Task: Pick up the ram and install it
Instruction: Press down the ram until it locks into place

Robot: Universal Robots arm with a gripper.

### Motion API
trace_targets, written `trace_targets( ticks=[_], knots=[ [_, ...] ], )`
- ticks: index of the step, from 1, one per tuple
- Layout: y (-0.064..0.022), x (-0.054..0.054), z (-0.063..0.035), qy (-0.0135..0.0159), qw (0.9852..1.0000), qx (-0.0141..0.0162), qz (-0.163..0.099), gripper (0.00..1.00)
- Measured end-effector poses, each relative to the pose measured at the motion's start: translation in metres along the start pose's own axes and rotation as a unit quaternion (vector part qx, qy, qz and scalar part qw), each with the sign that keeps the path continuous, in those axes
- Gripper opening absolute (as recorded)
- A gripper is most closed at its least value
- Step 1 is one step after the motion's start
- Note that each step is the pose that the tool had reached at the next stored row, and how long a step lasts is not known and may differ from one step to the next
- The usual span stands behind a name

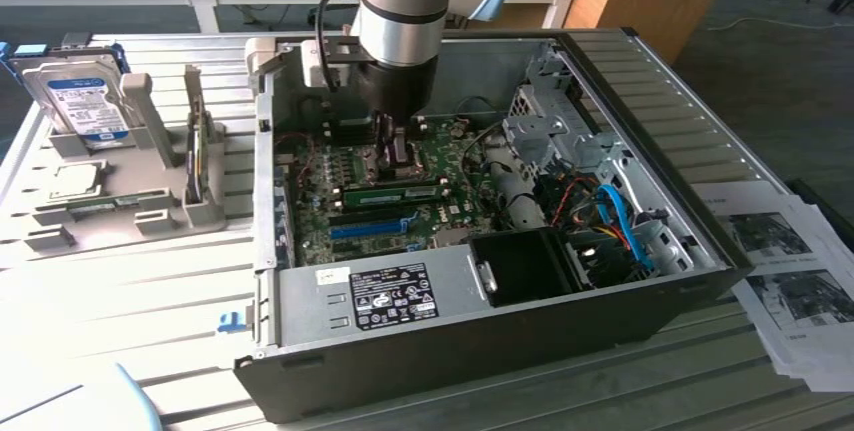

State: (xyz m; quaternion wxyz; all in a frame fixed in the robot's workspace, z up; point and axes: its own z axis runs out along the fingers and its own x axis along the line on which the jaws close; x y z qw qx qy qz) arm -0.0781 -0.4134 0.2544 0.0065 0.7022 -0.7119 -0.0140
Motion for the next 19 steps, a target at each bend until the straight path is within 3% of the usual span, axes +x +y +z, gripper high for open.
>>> trace_targets(
  ticks=[19],
  knots=[
    [0.0104, 0.0, 0.0003, 0.0, 1.0, 0.0, 0.0, 0.09]
  ],
)
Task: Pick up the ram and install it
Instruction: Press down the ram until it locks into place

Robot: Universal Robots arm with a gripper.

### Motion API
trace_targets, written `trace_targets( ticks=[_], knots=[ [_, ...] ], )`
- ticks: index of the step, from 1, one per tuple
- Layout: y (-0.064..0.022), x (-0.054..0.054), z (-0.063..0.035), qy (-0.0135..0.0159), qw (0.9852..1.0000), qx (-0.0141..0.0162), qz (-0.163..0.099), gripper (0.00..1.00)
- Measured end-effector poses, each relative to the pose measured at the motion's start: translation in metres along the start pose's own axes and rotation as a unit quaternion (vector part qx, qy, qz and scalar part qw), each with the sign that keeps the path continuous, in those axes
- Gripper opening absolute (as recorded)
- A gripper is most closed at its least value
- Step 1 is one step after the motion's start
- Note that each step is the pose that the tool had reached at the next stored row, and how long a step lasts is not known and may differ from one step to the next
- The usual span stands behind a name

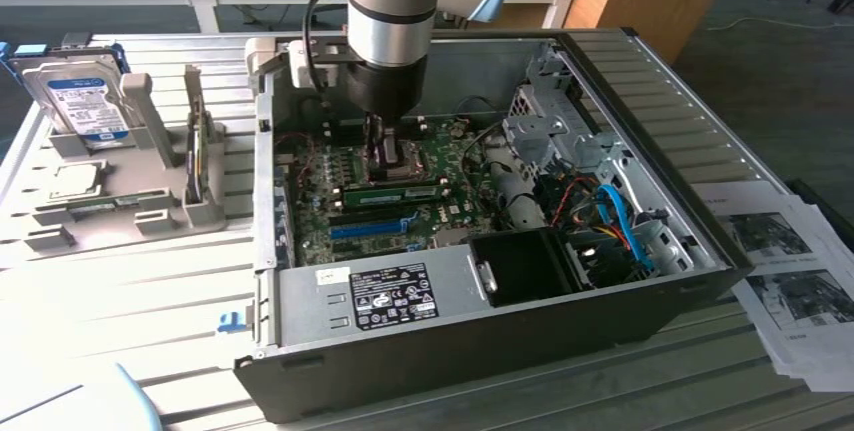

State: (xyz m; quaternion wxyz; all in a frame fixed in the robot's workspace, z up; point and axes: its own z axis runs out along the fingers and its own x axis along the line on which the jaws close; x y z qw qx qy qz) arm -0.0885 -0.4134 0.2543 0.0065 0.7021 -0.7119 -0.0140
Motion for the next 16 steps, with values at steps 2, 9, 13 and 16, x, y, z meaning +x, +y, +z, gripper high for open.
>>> trace_targets(
  ticks=[2, 9, 13, 16],
  knots=[
    [0.0, 0.0, 0.0, 0.0, 1.0, 0.0, 0.0, 0.09],
    [0.0, 0.0001, 0.0015, 0.0001, 1.0, 0.0, 0.0, 0.09],
    [-0.0001, 0.0001, 0.0028, 0.0, 1.0, 0.0, 0.0, 0.09],
    [-0.0001, 0.0, 0.0041, 0.0, 1.0, 0.0, 0.0, 0.09]
  ],
)
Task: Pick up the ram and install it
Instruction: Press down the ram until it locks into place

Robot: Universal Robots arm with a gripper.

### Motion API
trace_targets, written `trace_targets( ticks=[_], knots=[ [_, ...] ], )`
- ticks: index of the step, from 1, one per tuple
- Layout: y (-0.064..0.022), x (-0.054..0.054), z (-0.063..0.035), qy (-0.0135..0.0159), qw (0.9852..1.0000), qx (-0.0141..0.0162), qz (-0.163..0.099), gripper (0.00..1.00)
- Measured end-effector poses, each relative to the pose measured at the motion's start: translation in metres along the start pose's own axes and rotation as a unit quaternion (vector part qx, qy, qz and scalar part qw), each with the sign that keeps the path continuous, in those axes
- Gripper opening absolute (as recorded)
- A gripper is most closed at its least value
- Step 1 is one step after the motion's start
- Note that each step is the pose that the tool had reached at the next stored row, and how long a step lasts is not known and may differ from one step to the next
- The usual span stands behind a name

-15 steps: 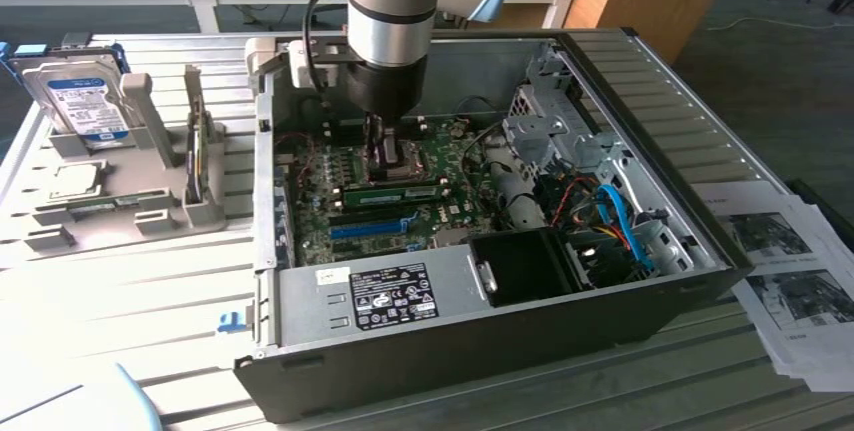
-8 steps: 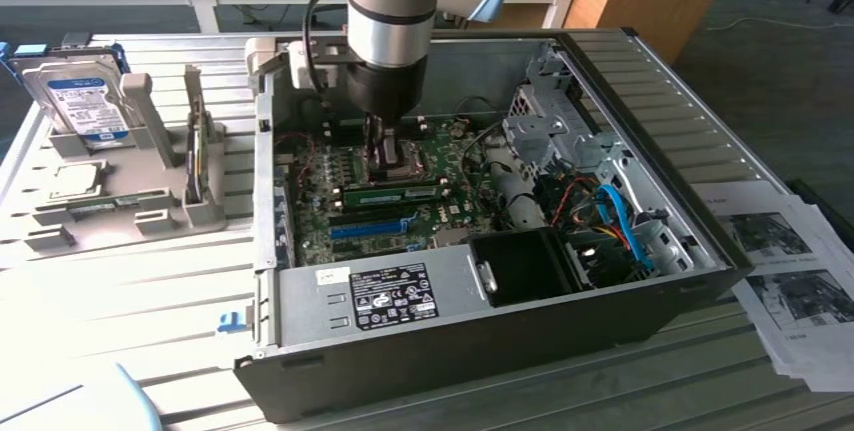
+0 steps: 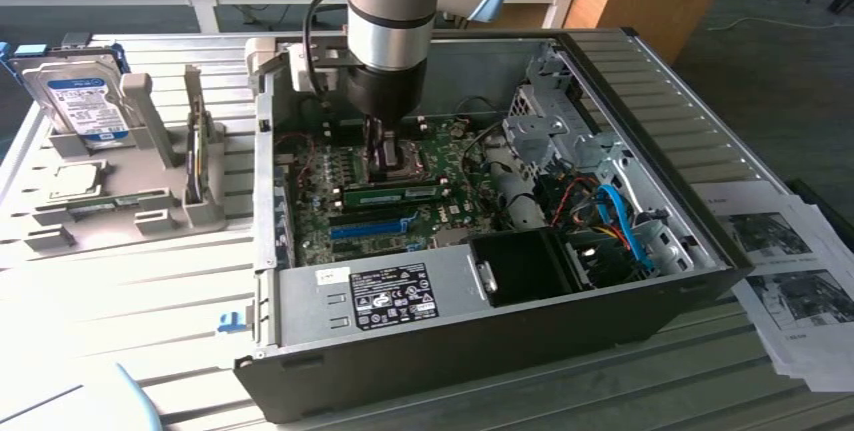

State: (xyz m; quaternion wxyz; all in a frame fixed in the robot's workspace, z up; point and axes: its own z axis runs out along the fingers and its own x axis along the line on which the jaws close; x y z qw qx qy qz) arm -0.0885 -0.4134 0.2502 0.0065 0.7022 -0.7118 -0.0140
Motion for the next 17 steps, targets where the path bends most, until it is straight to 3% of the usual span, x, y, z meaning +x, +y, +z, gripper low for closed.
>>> trace_targets(
  ticks=[17],
  knots=[
    [-0.0002, 0.0001, 0.008, 0.0, 1.0, 0.0, 0.0, 0.09]
  ],
)
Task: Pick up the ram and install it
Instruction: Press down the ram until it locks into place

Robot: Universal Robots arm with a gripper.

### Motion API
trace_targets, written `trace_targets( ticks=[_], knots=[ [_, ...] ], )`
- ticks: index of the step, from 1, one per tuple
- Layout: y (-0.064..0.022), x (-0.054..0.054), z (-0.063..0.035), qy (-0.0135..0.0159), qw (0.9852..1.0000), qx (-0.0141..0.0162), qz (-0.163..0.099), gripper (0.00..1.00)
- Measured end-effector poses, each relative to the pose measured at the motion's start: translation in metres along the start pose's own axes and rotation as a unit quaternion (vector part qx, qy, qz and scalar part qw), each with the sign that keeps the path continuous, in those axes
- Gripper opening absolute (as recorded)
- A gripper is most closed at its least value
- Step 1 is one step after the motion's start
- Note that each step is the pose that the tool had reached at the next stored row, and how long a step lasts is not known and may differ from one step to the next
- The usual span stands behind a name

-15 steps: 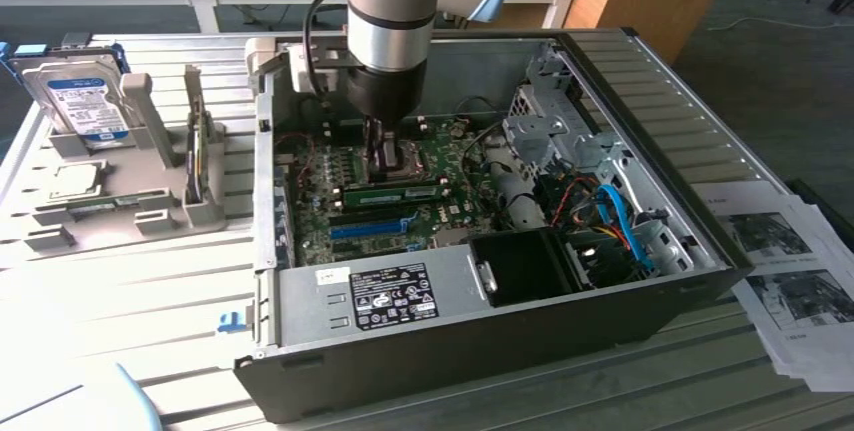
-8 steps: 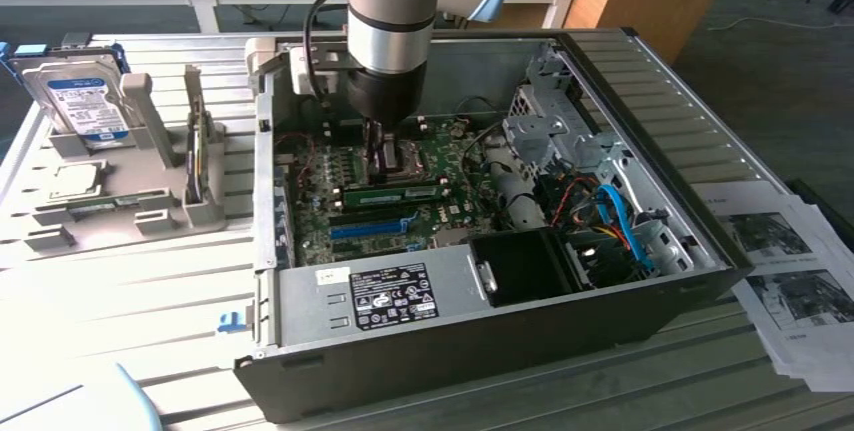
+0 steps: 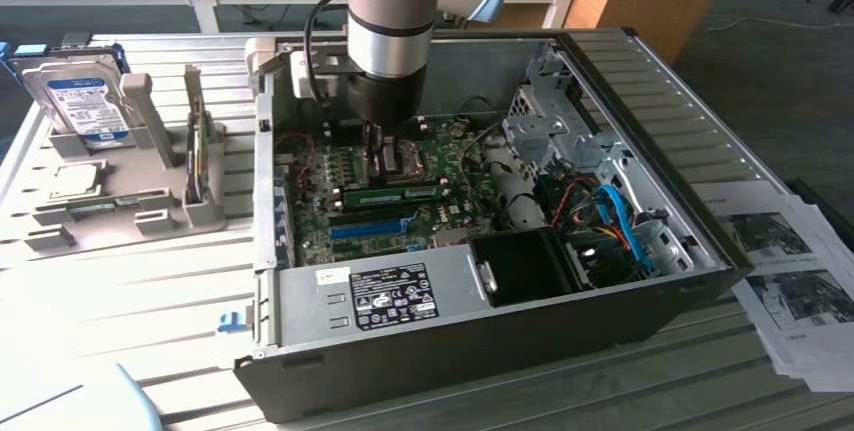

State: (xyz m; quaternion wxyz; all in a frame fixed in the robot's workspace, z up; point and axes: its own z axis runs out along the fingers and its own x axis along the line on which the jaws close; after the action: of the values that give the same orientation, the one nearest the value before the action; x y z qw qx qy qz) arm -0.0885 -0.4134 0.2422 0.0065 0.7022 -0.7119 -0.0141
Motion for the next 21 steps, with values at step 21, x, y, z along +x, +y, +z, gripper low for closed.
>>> trace_targets(
  ticks=[21],
  knots=[
    [-0.0002, 0.0001, 0.0079, 0.0, 1.0, 0.0, 0.0, 0.09]
  ],
)
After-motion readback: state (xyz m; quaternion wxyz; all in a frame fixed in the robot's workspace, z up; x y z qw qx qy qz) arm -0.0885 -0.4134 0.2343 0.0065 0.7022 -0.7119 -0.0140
